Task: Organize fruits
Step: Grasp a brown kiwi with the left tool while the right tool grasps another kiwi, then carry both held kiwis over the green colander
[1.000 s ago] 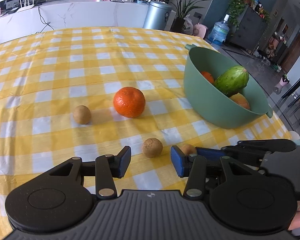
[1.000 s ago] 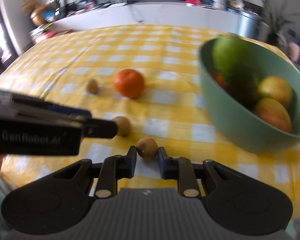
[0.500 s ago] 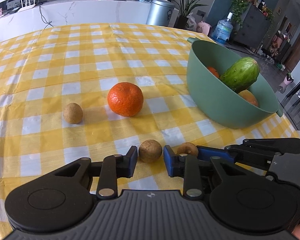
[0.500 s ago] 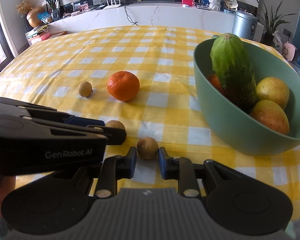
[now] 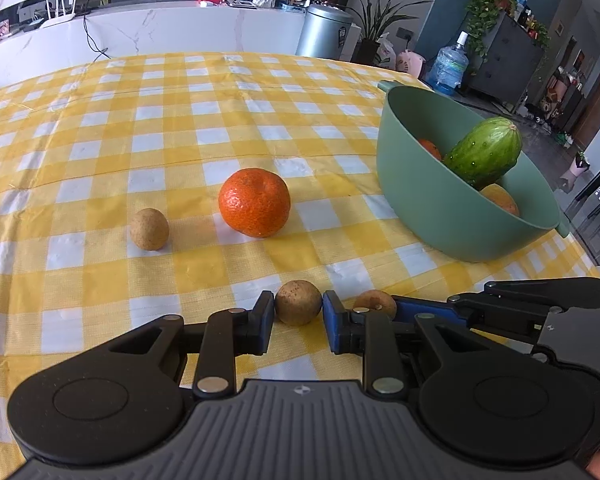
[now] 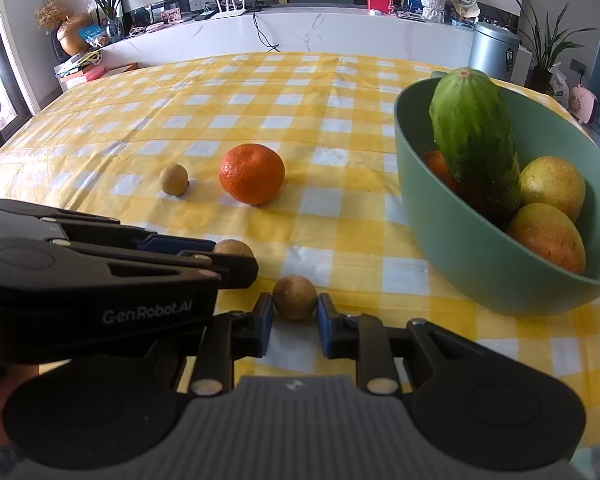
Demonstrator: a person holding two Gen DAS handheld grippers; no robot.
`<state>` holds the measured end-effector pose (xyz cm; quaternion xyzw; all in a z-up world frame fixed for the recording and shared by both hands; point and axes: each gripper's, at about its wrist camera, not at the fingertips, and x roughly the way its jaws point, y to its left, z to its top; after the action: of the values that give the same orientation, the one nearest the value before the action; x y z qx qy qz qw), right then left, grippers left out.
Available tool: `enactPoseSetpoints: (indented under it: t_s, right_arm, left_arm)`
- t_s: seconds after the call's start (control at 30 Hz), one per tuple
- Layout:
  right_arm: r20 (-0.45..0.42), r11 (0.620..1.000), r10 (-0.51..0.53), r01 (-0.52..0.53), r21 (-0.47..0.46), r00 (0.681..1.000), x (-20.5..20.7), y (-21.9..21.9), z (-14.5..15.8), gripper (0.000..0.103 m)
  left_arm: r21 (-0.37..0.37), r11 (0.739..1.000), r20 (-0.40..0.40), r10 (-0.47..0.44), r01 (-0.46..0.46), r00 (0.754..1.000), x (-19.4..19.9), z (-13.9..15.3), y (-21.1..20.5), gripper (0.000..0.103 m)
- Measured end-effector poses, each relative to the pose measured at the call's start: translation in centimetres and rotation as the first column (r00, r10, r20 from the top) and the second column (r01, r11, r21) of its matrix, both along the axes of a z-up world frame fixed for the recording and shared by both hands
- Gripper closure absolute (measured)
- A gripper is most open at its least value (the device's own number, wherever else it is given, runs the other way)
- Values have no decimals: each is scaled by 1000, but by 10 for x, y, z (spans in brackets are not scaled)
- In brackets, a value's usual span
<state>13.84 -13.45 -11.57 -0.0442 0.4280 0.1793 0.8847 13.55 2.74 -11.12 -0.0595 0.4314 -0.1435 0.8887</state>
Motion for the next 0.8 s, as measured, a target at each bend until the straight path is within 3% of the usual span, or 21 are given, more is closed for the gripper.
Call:
enactPoseSetpoints:
  t_s: [0.8]
  right_arm:
    - [147,999,-5,0,33,989,-41,-23,39,84]
  left_arm:
    - [6,996,89,88,-89,992,-39,51,-3,74]
